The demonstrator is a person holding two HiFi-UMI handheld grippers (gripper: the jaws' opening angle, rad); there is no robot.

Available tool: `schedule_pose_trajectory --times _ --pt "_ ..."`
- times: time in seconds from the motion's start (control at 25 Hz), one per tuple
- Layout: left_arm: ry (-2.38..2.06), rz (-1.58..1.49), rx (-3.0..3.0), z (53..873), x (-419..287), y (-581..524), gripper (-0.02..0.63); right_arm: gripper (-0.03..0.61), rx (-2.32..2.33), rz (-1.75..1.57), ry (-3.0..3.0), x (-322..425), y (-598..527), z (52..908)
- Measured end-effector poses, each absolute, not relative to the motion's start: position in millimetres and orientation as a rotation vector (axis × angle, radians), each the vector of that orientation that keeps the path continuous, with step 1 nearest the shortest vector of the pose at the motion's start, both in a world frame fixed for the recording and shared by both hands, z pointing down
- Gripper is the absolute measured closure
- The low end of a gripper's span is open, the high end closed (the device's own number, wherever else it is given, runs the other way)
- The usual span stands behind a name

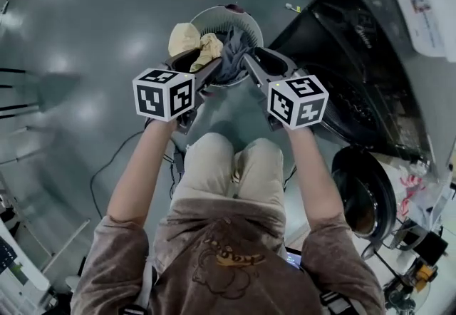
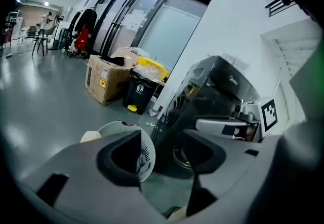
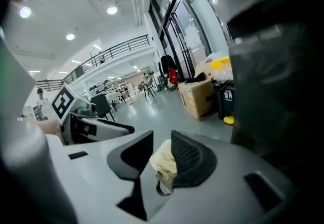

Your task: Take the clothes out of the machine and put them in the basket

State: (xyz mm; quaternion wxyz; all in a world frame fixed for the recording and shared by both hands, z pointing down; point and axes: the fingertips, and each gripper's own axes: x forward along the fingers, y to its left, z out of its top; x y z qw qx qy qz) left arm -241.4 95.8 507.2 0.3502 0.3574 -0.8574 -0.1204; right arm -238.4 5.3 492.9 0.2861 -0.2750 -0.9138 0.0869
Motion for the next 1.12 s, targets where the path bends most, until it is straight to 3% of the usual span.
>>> schedule_pose_trajectory --times 0.52,1.12 --pt "-2.245 -0.215 1.074 217 -193 94 0.357 0.486 -0.713 0.217 -2.475 -190 -6 218" --pt "-2.329 -0.194 1.348 70 -134 101 0.339 0.486 -0.783 0.166 -2.557 -135 -4 86"
